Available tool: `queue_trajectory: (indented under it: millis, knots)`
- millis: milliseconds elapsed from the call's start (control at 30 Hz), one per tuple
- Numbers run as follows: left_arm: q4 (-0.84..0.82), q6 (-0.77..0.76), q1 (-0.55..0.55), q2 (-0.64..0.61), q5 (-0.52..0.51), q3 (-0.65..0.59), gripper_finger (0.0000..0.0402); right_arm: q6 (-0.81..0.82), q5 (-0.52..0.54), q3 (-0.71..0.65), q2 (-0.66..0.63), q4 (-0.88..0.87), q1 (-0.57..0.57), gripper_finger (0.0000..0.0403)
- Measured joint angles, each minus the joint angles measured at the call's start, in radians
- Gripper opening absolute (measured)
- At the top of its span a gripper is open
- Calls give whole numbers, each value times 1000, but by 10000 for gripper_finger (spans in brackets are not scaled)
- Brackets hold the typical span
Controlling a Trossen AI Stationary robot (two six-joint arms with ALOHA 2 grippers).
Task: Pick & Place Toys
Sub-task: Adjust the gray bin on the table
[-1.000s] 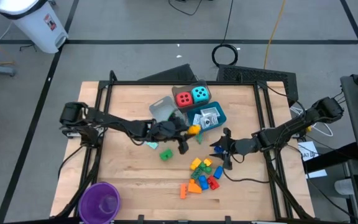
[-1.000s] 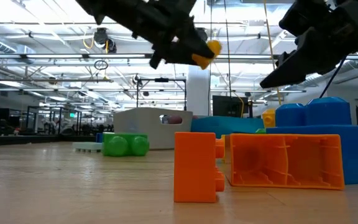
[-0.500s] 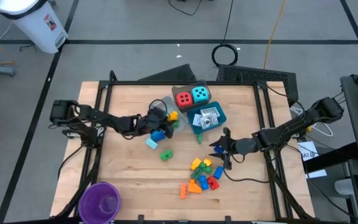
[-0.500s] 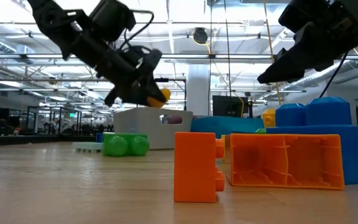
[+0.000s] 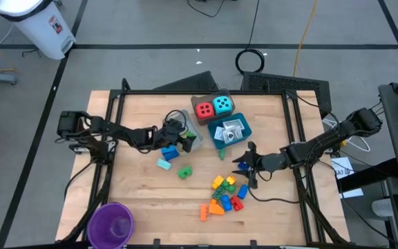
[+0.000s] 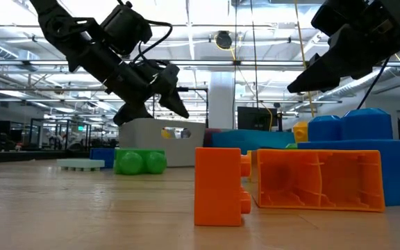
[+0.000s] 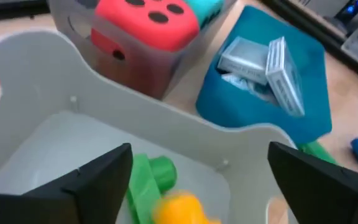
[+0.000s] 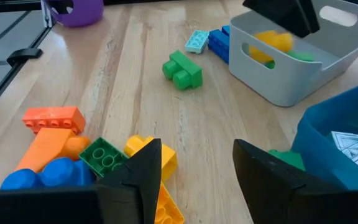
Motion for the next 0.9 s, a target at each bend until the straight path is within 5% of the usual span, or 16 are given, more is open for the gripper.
queue_trajectory:
  millis: [300, 467, 633, 900]
  knots:
    - [27, 109, -11, -72, 79, 20, 385, 0, -1, 0, 0, -2, 0, 169]
    - [-119, 116, -47, -183, 36, 25, 373, 0, -1, 0, 0, -6, 0, 170]
    - [-404, -33, -70, -274, -98, 26, 360, 4, -2, 0, 0, -15, 0, 165]
    - [-804, -375, -87, -249, -109, 26, 355, 7, -1, 0, 0, -19, 0, 164]
